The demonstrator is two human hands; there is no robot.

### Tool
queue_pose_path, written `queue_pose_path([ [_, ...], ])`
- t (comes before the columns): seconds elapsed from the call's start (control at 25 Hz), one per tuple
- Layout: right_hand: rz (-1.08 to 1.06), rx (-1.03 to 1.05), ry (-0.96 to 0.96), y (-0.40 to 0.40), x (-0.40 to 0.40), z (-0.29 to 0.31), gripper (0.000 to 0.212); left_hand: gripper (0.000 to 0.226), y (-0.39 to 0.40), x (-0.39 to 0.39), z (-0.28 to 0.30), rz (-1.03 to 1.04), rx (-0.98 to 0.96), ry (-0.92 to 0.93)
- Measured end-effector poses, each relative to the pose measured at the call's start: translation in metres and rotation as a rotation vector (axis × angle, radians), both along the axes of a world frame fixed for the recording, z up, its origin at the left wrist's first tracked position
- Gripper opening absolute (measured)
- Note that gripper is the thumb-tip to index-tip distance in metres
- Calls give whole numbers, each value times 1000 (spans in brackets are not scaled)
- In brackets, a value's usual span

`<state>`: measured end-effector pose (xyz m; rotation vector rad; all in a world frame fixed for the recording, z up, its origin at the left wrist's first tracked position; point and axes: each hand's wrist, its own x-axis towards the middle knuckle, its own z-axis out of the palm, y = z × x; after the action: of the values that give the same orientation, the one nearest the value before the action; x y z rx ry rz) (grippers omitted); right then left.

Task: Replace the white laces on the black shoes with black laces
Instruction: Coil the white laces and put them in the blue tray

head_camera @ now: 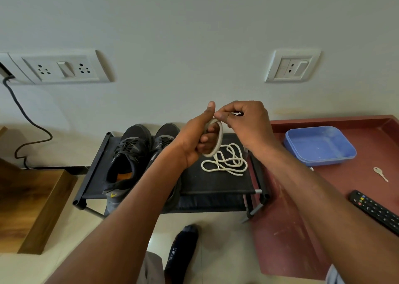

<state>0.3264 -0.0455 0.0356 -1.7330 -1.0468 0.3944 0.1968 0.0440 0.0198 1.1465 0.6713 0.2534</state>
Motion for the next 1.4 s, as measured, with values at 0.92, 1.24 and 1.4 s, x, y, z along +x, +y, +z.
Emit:
queue_pose_path([
  [0.92, 124, 10, -87, -5, 17, 10, 14, 45, 10, -1, 5, 39, -99, -255],
  [1.24, -136, -57, 138, -20, 72, 2, 12, 61, -31, 56, -7, 152, 164, -111],
  [1.4, -382, -45, 354, -46, 129, -22, 12, 49, -68, 95, -19, 39, 418, -45],
])
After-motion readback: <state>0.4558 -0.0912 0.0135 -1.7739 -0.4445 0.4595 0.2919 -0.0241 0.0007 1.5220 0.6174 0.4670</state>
